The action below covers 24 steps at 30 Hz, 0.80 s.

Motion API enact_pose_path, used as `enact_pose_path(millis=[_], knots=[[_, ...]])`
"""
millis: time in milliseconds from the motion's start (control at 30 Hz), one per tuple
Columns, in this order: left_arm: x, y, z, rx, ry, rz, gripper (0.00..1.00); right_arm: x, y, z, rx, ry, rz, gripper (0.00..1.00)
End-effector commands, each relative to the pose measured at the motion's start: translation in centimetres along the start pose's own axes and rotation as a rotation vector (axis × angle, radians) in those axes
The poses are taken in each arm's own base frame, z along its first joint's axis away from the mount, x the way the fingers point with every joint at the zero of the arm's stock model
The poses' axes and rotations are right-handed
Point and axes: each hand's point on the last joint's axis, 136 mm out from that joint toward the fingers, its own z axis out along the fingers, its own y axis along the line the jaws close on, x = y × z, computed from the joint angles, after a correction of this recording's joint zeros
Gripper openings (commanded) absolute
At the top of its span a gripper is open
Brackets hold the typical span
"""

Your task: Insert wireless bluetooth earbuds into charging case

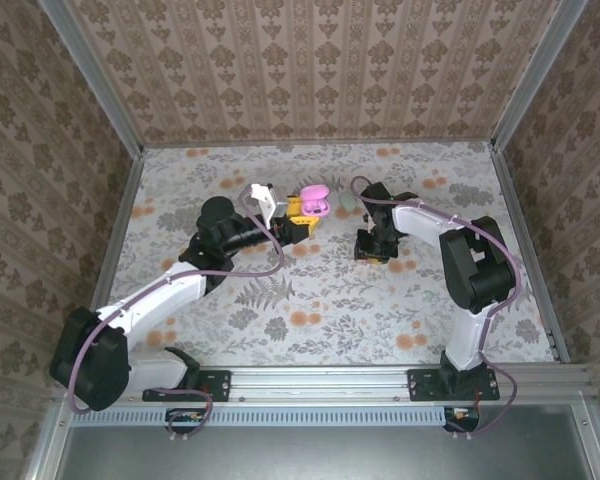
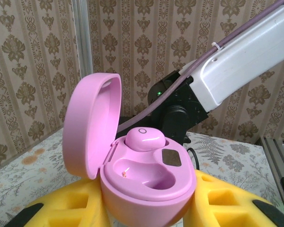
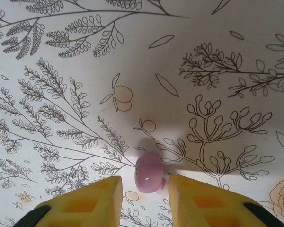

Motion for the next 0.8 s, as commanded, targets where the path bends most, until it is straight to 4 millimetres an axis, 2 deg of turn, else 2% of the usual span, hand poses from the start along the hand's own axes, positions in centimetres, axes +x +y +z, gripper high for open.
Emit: enact_pose_path(millis=[0, 767], knots=[[-0.9, -0.1, 0.3, 0.006, -0.014, 0.023, 0.35, 0.3, -0.4, 0.4, 0.041, 0.026, 0.001, 0.33], [-0.6, 0.0, 0.1, -0.008, -0.004, 0.025, 0.35, 0.1, -1.5, 1.6, 0.121, 0.035, -0.023, 0.28]])
